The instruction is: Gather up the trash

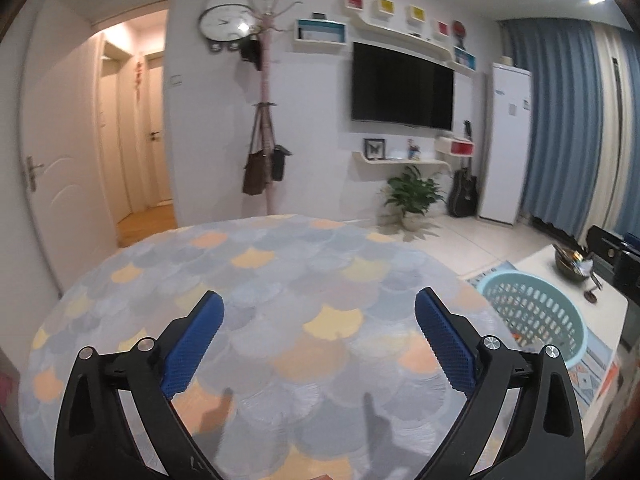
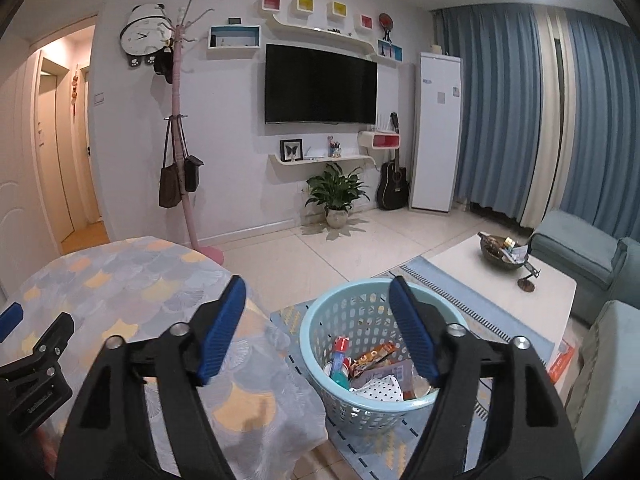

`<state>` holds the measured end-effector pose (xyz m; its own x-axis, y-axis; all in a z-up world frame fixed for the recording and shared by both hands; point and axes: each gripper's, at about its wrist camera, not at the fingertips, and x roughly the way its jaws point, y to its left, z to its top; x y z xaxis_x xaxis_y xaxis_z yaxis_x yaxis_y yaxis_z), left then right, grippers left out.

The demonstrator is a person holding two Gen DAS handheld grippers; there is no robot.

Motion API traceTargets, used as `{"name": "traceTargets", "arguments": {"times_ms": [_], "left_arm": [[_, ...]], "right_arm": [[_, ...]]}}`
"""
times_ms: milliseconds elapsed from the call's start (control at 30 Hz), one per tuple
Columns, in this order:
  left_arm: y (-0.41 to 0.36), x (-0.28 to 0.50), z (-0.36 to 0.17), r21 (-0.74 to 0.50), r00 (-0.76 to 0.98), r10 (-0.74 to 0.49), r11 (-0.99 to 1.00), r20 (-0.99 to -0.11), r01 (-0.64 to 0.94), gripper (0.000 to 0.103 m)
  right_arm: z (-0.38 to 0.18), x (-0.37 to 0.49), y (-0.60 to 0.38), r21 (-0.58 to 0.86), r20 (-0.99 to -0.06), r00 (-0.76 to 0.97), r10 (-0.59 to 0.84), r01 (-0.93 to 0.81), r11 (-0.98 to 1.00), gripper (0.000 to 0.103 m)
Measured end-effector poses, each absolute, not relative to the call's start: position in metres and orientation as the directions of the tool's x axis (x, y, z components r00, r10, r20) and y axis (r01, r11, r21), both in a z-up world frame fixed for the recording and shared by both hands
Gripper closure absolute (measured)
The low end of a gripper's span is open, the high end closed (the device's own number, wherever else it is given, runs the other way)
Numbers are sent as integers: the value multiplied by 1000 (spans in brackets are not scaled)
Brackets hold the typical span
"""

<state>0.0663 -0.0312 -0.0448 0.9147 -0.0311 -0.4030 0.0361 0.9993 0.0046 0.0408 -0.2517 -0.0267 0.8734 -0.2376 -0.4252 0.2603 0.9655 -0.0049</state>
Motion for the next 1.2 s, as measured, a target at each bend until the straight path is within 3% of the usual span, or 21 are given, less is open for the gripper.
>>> {"name": "traceTargets", "arguments": {"times_ms": [367,1200], "left_arm": [[-19,66,-50,-39,909,-48,999,-414,36,7],[-26,66,-52,-10,910,-46,999,-412,46,7]], "right_arm": [[-37,43,-255,0,-458,849,-265,298,955,32],[-50,50,-259,1,-492,829,-265,304,953,30]]}}
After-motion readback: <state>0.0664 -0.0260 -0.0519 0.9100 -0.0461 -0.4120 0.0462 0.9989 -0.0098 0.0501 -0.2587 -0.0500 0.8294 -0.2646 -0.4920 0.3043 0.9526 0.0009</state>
